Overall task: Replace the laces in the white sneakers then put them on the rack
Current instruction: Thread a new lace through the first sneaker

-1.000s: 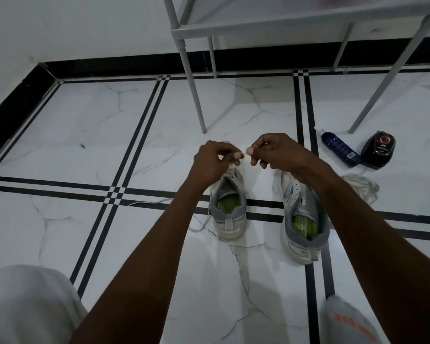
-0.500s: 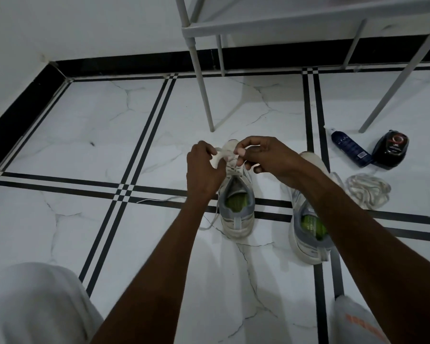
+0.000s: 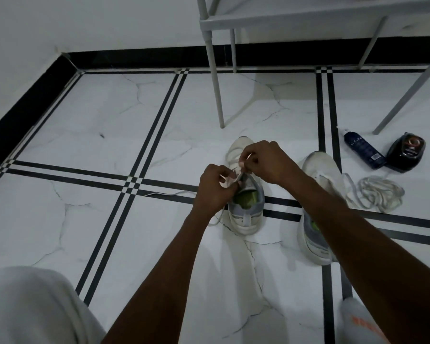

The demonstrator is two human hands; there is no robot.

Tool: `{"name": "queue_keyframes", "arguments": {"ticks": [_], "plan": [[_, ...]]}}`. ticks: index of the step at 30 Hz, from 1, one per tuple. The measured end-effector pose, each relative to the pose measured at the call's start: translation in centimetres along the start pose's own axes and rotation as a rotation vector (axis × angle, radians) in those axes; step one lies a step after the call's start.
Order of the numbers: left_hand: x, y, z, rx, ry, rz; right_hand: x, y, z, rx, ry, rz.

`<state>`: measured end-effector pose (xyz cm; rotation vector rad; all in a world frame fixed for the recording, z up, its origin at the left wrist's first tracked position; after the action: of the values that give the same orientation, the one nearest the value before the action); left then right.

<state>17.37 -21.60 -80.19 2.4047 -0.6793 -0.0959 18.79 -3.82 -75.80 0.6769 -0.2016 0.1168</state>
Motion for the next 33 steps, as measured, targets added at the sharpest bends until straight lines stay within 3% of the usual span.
{"name": "queue_keyframes", "arguments": {"ticks": [7, 14, 21, 24, 29, 33], "plan": [[0.0, -0.6, 0.0, -0.017, 0.050, -0.048, 0.7, -2.1, -1.6, 0.125, 0.031, -0.100], [0.1, -0.7, 0.5, 0.331, 0.179, -0.021, 0.6, -3.4, -2.1, 0.069, -0.023, -0.168], [0.2, -0.7, 1.1, 0.409, 0.160, 0.006, 1.0, -5.3, -2.5, 0.106, -0.081, -0.275], [0.4, -0.6, 1.5, 0.438, 0.164, 0.024, 0.9, -5.6, -2.3, -0.004, -0.104, -0.304], [0.4, -0.8, 1.9, 0.475, 0.131, 0.018, 0.6, -5.0, -2.3, -0.166, -0.149, -0.159], [0.2, -0.8, 1.8, 0.492, 0.138, 0.029, 0.9, -5.2, -2.5, -0.321, -0.210, -0.209]]}}
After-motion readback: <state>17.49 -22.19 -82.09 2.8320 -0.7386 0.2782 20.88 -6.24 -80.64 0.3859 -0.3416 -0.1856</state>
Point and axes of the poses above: each hand's wrist, its own x-axis away from the middle knuckle, its own y-axis out of the back of the hand, z = x × y, the point moved 2 cm from there along -x, towards the middle knuckle, and after that the axes turned 10 degrees about z, right-handed, at the moved point
